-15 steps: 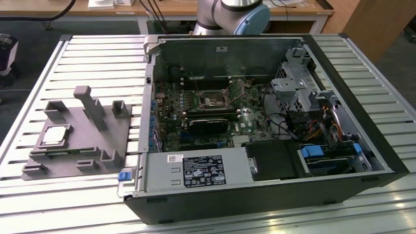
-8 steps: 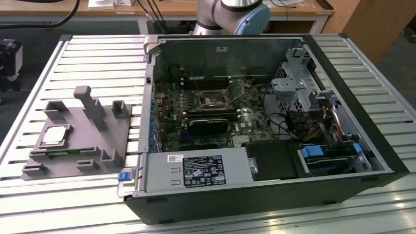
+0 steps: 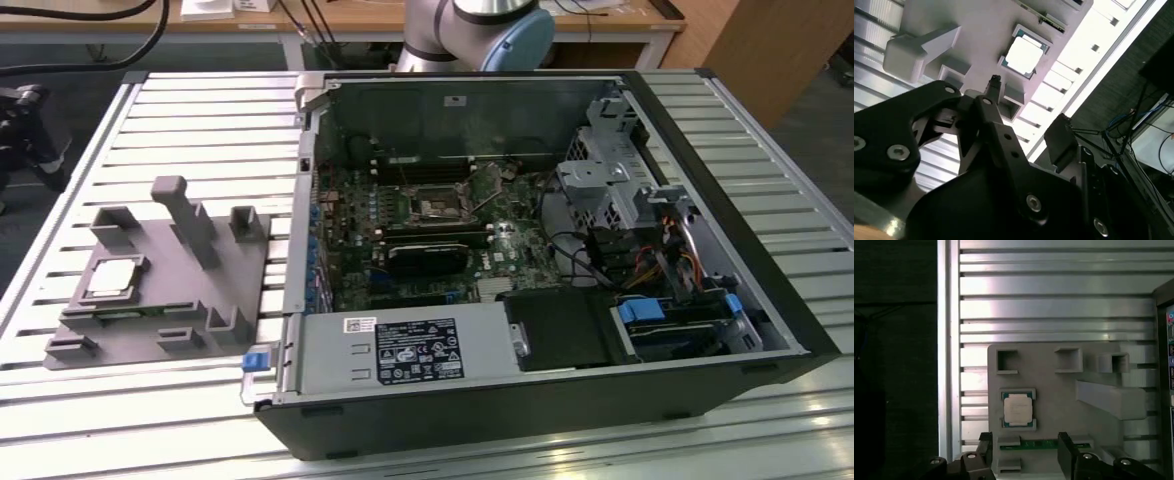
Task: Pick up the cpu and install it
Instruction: 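Pick up the cpu and move it towards the insertion slot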
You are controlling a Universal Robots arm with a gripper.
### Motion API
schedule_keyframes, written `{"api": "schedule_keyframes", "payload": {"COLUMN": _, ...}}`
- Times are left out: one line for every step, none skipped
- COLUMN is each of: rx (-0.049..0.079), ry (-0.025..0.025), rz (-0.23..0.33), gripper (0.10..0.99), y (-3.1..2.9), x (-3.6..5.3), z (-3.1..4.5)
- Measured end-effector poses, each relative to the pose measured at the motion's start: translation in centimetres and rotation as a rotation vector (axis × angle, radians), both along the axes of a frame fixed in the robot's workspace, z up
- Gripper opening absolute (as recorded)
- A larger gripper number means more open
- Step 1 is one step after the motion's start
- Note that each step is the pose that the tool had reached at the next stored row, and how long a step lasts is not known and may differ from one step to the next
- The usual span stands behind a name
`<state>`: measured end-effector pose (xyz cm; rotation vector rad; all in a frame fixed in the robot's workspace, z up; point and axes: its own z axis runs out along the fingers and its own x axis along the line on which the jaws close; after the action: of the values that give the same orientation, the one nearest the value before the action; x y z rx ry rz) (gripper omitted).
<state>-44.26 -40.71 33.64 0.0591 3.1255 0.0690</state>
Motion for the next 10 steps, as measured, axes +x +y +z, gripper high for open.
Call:
{"api": "schedule_keyframes", "payload": {"rx": 0.0, "ry": 0.0, "rz": 0.0, "gripper": 0.58, "y": 0.0, "x": 0.0, "z": -0.12}}
{"api": "schedule_keyframes", "payload": {"rx": 0.0, "ry": 0.0001, "rz": 0.0, "gripper": 0.639, "y": 0.0, "x": 0.0, "z": -0.24}}
{"api": "schedule_keyframes", "payload": {"rx": 0.0, "ry": 0.0, "rz": 0.0, "gripper": 0.698, "y": -0.01, "x": 0.0, "z": -0.37}}
{"api": "schedule_keyframes", "payload": {"rx": 0.0, "ry": 0.0, "rz": 0.0, "gripper": 0.698, "y": -0.01, "x": 0.0, "z": -0.49}}
{"api": "schedule_keyframes", "payload": {"rx": 0.0, "ry": 0.0, "rz": 0.0, "gripper": 0.761, "y": -0.01, "x": 0.0, "z": -0.64}}
{"api": "schedule_keyframes", "payload": {"rx": 0.0, "ry": 0.0, "rz": 0.001, "gripper": 0.761, "y": -0.02, "x": 0.0, "z": -0.81}}
{"api": "schedule_keyframes", "payload": {"rx": 0.0, "ry": 0.0001, "rz": 0.001, "gripper": 0.761, "y": -0.02, "x": 0.0, "z": -0.99}}
{"api": "schedule_keyframes", "payload": {"rx": 0.0, "ry": 0.0, "rz": 0.001, "gripper": 0.761, "y": -0.02, "x": 0.0, "z": -1.17}}
{"api": "schedule_keyframes", "payload": {"rx": 0.0, "ry": 0.0, "rz": 0.001, "gripper": 0.761, "y": -0.02, "x": 0.0, "z": -1.35}}
{"api": "schedule_keyframes", "payload": {"rx": 0.0, "ry": 0.0001, "rz": 0.001, "gripper": 0.761, "y": -0.02, "x": 0.0, "z": -1.52}}
